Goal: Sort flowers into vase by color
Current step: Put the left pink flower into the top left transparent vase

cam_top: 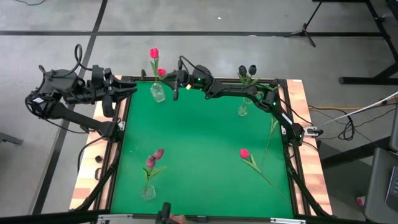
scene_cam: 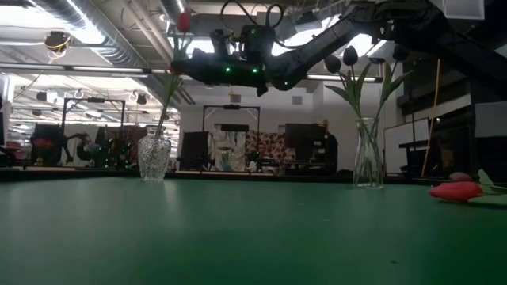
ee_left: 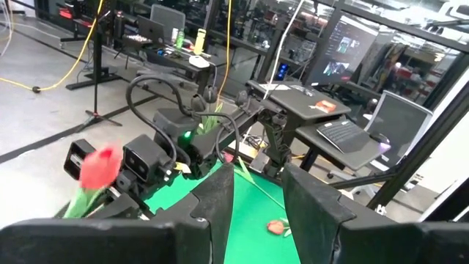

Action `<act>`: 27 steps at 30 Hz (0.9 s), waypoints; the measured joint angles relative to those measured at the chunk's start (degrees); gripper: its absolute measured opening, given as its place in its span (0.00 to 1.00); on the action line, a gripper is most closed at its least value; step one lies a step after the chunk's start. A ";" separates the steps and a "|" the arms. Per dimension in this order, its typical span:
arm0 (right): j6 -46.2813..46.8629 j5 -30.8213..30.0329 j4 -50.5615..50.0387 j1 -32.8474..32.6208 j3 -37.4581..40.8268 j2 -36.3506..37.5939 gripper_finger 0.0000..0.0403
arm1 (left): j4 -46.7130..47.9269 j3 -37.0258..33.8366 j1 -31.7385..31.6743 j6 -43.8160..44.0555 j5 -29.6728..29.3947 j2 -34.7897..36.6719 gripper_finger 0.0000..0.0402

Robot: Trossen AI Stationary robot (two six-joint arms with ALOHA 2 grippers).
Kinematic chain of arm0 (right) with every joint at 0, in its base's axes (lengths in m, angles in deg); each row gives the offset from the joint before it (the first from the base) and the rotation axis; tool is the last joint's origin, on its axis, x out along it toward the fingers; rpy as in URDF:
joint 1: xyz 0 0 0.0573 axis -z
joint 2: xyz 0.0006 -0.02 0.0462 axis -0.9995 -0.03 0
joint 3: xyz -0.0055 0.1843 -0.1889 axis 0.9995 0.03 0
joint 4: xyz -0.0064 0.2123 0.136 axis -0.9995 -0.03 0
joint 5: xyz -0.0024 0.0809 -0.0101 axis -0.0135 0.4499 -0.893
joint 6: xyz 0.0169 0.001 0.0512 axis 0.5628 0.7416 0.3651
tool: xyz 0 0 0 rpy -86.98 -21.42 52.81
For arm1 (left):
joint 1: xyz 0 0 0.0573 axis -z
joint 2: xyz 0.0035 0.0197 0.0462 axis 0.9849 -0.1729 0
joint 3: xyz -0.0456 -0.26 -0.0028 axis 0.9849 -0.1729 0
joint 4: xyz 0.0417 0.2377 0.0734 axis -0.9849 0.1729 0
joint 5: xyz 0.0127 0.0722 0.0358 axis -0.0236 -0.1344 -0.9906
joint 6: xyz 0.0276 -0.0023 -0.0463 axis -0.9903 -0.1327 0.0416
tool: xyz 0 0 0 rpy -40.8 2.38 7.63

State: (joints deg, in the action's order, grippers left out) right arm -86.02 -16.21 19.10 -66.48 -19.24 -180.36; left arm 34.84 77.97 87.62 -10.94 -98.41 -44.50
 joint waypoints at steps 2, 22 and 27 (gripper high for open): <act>0.48 -1.16 -0.01 -0.02 0.00 0.00 0.28 | 0.00 0.00 0.01 0.00 0.00 0.00 0.29; 0.34 -8.57 -16.11 0.32 -9.91 0.00 0.64 | 3.04 0.00 0.00 2.46 -0.01 0.00 0.29; -2.03 -8.61 -24.48 1.17 -14.35 0.00 0.69 | 4.90 0.00 0.00 2.74 -2.79 0.00 0.29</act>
State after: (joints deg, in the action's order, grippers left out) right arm -88.05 -24.82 -5.39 -65.30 -33.59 -180.36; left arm 39.73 77.97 87.62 -8.19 -101.20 -44.50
